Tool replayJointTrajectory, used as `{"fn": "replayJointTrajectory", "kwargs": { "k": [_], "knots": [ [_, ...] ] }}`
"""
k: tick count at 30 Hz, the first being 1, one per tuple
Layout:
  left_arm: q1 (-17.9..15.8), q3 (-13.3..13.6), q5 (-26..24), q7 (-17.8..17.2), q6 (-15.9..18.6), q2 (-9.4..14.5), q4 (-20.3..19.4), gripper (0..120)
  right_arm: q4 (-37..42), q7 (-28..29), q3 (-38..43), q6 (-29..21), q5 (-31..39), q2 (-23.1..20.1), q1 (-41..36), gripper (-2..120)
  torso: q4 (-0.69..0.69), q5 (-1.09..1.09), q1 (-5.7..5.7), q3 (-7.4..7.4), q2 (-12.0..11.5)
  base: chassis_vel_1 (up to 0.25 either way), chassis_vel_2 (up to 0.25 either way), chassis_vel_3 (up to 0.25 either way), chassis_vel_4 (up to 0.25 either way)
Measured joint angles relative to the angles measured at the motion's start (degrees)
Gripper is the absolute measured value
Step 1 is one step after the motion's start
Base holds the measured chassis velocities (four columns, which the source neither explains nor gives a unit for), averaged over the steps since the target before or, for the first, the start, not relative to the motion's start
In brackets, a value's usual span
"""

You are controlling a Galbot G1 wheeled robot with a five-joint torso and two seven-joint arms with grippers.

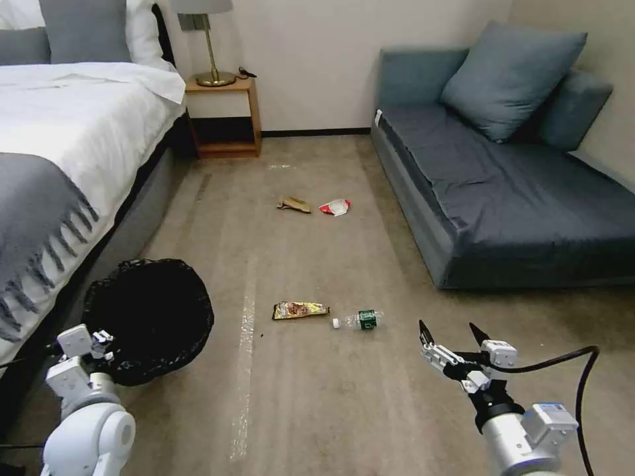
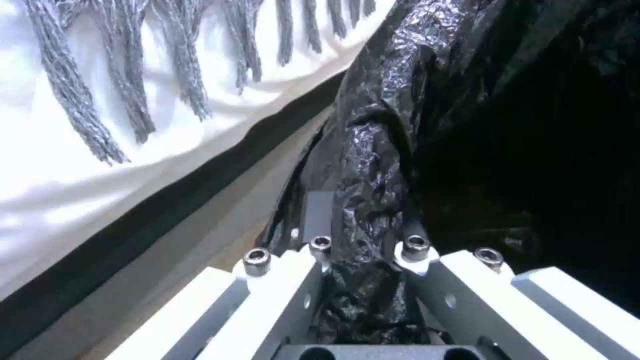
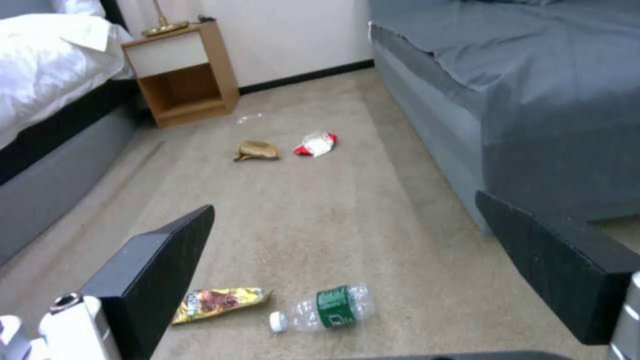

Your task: Pick up the trash bin, then pick up the garbage on the floor and place it into the trash bin.

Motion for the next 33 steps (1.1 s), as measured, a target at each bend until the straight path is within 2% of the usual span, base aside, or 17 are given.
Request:
{"fn": "replayJointTrajectory", "kwargs": {
  "k": [20, 33],
  "knots": [
    [2.3, 0.1, 0.3, 0.2, -1.7, -0.6, -0.5, 3, -1.1, -0.9, 0.1, 2.7, -0.4, -0.4, -0.9, 100, 0.00, -0.01, 0.00, 0.00, 0.0, 0.000, 0.000, 0.000, 0.000],
    [2.9, -0.1, 0.2, 0.3, -2.6, -0.4, -0.3, 3, -1.6, -1.0, -0.5, 3.3, -1.1, 0.1, -1.2, 100, 0.00, 0.00, 0.00, 0.00, 0.0, -0.061, 0.063, 0.067, -0.062]
  ]
}}
